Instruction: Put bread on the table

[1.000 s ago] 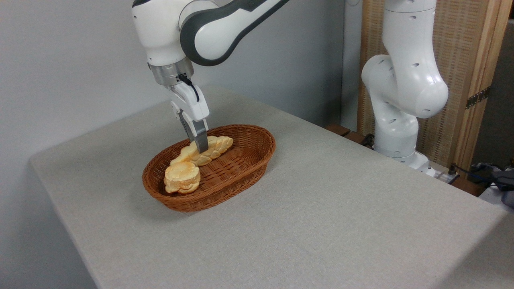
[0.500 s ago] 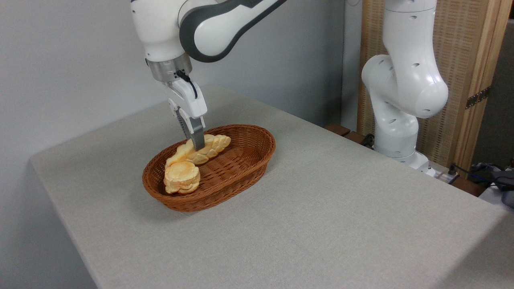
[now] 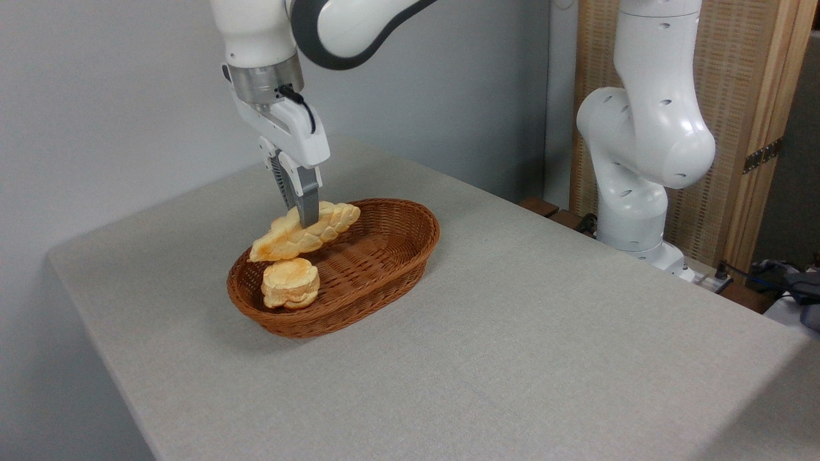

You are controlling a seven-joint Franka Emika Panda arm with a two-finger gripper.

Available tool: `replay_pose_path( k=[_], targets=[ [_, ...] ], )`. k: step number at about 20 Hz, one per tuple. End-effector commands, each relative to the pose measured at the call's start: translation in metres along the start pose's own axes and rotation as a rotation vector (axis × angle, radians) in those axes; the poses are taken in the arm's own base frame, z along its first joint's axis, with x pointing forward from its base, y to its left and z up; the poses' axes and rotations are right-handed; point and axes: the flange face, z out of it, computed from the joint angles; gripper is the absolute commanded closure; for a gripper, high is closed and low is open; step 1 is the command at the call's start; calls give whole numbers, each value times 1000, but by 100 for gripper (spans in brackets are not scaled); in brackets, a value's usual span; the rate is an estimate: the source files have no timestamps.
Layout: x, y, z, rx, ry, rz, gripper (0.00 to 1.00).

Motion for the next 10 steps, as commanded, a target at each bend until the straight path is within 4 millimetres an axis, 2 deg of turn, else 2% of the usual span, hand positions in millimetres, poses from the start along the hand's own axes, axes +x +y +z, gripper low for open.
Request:
replay_pose_path(
  k=[1,2,5,6,10],
  targets=[
    [-31,-44,-28,22,21,-79,71],
    [-35,-52,-29,23,22,-94,71],
    [-59,-93,-37,33,35,-145,70],
    [-64,-100,-39,34,38,-146,70],
    [-99,-145,-41,37,39,-177,66]
  ],
)
